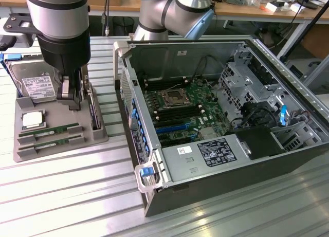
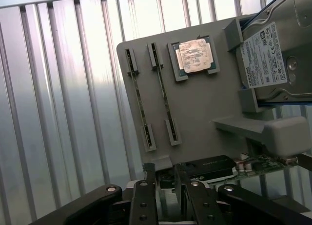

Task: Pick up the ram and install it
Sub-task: 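Pick up the ram and move it above insertion slot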

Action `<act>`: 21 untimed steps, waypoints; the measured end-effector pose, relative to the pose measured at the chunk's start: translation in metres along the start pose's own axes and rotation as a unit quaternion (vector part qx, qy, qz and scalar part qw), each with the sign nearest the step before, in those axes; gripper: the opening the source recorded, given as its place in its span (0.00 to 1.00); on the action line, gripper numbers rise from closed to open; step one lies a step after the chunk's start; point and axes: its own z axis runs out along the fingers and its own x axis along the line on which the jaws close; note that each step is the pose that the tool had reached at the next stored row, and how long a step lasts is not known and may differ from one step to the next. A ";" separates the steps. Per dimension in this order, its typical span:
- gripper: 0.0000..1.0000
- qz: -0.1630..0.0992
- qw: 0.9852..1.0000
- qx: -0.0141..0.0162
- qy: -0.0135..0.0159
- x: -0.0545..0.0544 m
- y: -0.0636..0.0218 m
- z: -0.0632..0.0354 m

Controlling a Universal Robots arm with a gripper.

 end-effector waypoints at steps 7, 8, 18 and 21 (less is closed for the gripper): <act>0.30 -0.023 1.000 -0.001 0.001 0.000 0.0000 0.0017; 0.30 -0.036 0.999 -0.001 0.002 0.000 0.0001 0.0020; 0.30 -0.095 0.995 -0.002 0.004 0.003 0.0167 0.0050; 0.30 -0.100 0.995 -0.002 0.004 0.004 0.0227 0.0060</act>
